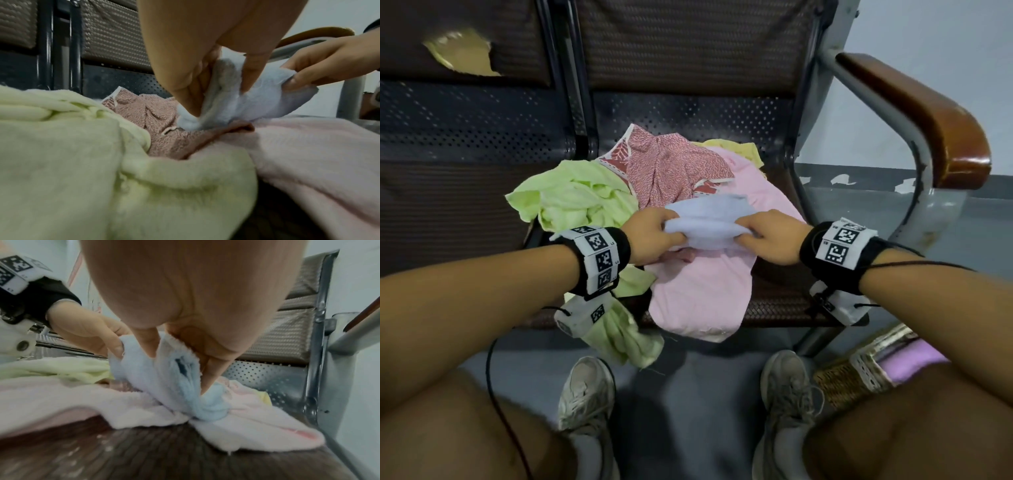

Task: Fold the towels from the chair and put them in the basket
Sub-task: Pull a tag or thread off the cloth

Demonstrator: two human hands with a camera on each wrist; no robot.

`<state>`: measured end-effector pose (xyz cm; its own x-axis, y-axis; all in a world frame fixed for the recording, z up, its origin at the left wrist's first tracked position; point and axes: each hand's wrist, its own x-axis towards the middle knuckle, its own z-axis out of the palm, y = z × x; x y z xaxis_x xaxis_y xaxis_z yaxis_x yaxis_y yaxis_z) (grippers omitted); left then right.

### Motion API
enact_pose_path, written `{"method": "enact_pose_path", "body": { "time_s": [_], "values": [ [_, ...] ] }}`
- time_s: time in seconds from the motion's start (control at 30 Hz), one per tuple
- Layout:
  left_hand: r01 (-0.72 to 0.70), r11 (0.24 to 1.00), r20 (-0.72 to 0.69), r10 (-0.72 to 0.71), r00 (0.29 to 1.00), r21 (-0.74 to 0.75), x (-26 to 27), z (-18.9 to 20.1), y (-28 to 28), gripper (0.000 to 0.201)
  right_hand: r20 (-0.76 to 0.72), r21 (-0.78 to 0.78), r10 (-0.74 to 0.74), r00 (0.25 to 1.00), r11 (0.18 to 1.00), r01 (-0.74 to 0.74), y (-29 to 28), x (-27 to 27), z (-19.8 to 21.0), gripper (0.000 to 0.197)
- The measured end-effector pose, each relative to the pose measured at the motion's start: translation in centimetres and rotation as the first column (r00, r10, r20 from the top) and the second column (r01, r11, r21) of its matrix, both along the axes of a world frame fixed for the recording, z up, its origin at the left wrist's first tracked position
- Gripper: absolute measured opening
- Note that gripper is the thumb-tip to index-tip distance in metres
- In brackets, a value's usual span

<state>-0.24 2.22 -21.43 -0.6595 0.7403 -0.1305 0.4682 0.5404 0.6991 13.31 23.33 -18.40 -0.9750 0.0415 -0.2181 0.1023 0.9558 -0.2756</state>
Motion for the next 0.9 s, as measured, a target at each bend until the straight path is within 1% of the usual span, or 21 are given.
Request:
{"method": "enact_pose_path", "body": {
  "time_s": [0.07, 0.1, 0.17, 0.2, 0.23, 0.27, 0.33, 0.37, 0.43, 0.47, 0.5, 0.53, 0.57, 0.6, 0.67, 0.73, 0.77, 0.8, 0.83, 0.87, 0.9],
  "values": [
    [-0.049, 0.997, 0.07, 0.045, 0.997, 0.056, -0.2, 0.7, -0.1, 0.019, -0.031, -0.109, -0.058, 0.998, 0.993, 0.054, 0.5, 0.1, 0.8, 0.023],
    [-0.085, 0.993, 0.097, 0.077, 0.992, 0.077, -0.4, 1.0, 0.0, 0.027, -0.025, -0.219, -0.104, 0.994, 0.971, 0.096, 0.7, 0.1, 1.0, 0.021],
    [-0.164, 0.98, 0.16, 0.145, 0.976, 0.11, -0.6, 1.2, 0.3, 0.034, 0.033, -0.462, -0.209, 0.977, 0.864, 0.2, 0.8, 0.0, 1.3, 0.019],
    [-0.192, 0.975, 0.178, 0.17, 0.969, 0.111, -0.6, 1.1, 0.5, 0.032, 0.065, -0.522, -0.244, 0.968, 0.818, 0.241, 0.7, -0.1, 1.2, 0.019],
    [-0.21, 0.974, 0.176, 0.192, 0.966, 0.09, -0.7, 0.8, 0.7, 0.029, 0.088, -0.524, -0.259, 0.962, 0.809, 0.266, 0.6, -0.2, 0.9, 0.02],
    [-0.221, 0.974, 0.151, 0.213, 0.965, 0.041, -0.8, 0.4, 0.9, 0.03, 0.101, -0.488, -0.26, 0.96, 0.828, 0.276, 0.6, -0.4, 0.5, 0.023],
    [-0.246, 0.962, 0.097, 0.258, 0.961, -0.119, -0.9, -0.2, 1.0, 0.045, 0.108, -0.349, -0.247, 0.963, 0.897, 0.269, 0.5, -0.5, -0.5, 0.027],
    [-0.268, 0.943, 0.109, 0.293, 0.95, -0.198, -0.7, -0.5, 1.0, 0.055, 0.117, -0.278, -0.245, 0.962, 0.922, 0.269, 0.5, -0.7, -0.9, 0.027],
    [-0.296, 0.907, 0.243, 0.372, 0.896, -0.3, -0.3, -0.5, 1.0, 0.074, 0.147, -0.194, -0.254, 0.956, 0.94, 0.28, 0.6, -1.0, -1.3, 0.025],
    [-0.302, 0.898, 0.336, 0.406, 0.85, -0.321, -0.2, -0.5, 1.1, 0.081, 0.152, -0.164, -0.255, 0.955, 0.946, 0.279, 0.6, -1.2, -1.4, 0.025],
    [-0.306, 0.894, 0.411, 0.426, 0.806, -0.327, 0.0, -0.3, 1.2, 0.084, 0.15, -0.132, -0.257, 0.955, 0.952, 0.277, 0.6, -1.3, -1.5, 0.022],
    [-0.311, 0.896, 0.446, 0.431, 0.785, -0.318, 0.1, -0.2, 1.3, 0.085, 0.144, -0.102, -0.258, 0.955, 0.956, 0.273, 0.5, -1.4, -1.6, 0.019],
    [-0.323, 0.9, 0.456, 0.429, 0.78, -0.294, 0.1, 0.0, 1.5, 0.081, 0.14, -0.072, -0.259, 0.956, 0.96, 0.271, 0.4, -1.5, -1.6, 0.023],
    [-0.341, 0.905, 0.461, 0.423, 0.78, -0.254, 0.1, 0.2, 1.8, 0.078, 0.14, -0.049, -0.256, 0.957, 0.963, 0.265, 0.3, -1.5, -1.6, 0.031],
    [-0.363, 0.924, 0.459, 0.377, 0.805, -0.121, 0.1, 0.8, 2.4, 0.072, 0.139, -0.034, -0.227, 0.964, 0.972, 0.234, 0.4, -1.6, -1.7, 0.049],
    [-0.357, 0.934, 0.447, 0.308, 0.84, 0.027, 0.6, 2.0, 2.9, 0.063, 0.092, -0.094, -0.185, 0.978, 0.977, 0.193, 0.3, -1.8, -1.2, 0.067],
    [-0.358, 0.929, 0.449, 0.28, 0.848, 0.098, 1.0, 2.8, 3.1, 0.053, 0.052, -0.201, -0.188, 0.981, 0.96, 0.195, 0.1, -1.9, -0.5, 0.075],
    [-0.361, 0.919, 0.461, 0.254, 0.85, 0.159, 1.2, 3.6, 3.3, 0.045, 0.015, -0.352, -0.218, 0.976, 0.912, 0.209, -0.2, -2.1, 0.3, 0.082],
    [-0.354, 0.911, 0.475, 0.221, 0.852, 0.21, 1.4, 4.3, 3.5, 0.041, -0.006, -0.5, -0.258, 0.966, 0.837, 0.221, -0.7, -2.2, 1.2, 0.086],
    [-0.334, 0.907, 0.489, 0.175, 0.855, 0.258, 1.5, 4.9, 3.6, 0.04, -0.014, -0.614, -0.289, 0.957, 0.758, 0.22, -1.2, -2.3, 2.0, 0.086],
    [-0.306, 0.9, 0.499, 0.12, 0.858, 0.31, 1.7, 5.5, 3.7, 0.037, -0.022, -0.68, -0.311, 0.95, 0.701, 0.214, -1.7, -2.3, 2.7, 0.077]
  ]
}}
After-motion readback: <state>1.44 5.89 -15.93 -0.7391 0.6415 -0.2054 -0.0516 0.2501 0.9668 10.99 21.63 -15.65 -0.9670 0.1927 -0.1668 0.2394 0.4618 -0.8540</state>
